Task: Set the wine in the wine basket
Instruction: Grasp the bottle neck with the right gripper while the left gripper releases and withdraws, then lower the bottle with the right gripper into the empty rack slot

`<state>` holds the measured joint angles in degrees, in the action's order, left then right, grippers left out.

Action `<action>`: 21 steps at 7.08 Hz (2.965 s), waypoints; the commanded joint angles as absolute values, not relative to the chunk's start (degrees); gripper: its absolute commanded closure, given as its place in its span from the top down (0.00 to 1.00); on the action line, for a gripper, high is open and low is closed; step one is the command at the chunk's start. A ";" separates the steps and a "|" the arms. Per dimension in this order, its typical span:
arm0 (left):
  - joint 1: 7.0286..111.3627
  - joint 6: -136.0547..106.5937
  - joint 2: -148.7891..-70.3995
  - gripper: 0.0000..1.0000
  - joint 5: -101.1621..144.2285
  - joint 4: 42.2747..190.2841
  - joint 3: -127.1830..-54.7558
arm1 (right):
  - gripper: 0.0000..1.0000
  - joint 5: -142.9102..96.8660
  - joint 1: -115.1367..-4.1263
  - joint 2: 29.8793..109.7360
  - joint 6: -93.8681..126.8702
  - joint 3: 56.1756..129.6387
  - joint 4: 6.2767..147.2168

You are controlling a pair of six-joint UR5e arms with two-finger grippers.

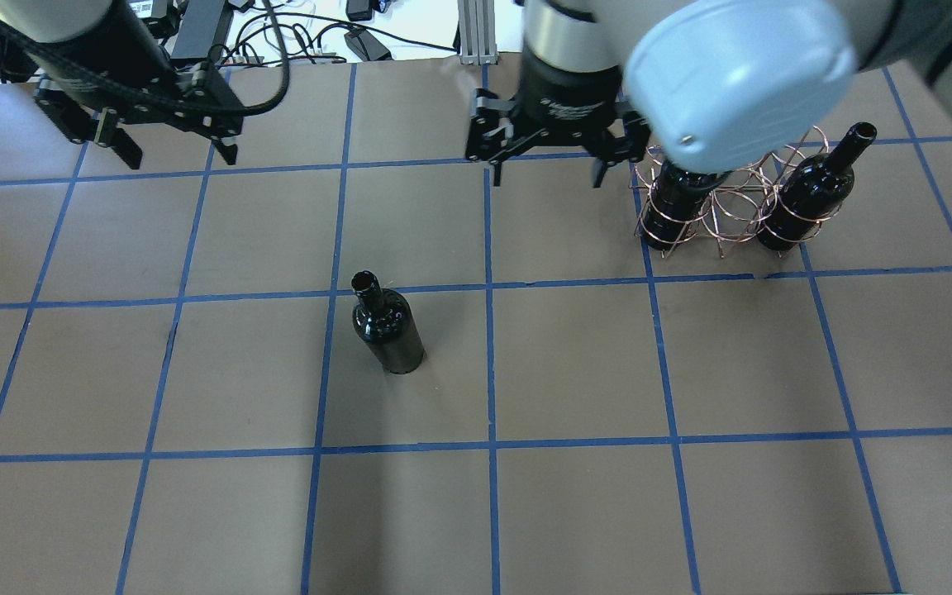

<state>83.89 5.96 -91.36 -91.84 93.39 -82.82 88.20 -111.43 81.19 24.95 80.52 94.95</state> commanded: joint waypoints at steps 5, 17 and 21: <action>75.67 11.95 -90.27 1.00 -92.55 95.36 -84.02 | 1.00 89.21 -127.70 67.06 39.99 76.37 100.90; 76.11 11.87 -90.18 1.00 -90.27 95.54 -85.16 | 0.00 89.30 -104.65 81.54 16.05 77.52 84.49; 87.51 -0.76 -89.74 1.00 -90.88 95.01 -85.08 | 0.02 93.86 -82.66 83.67 -16.63 76.47 83.23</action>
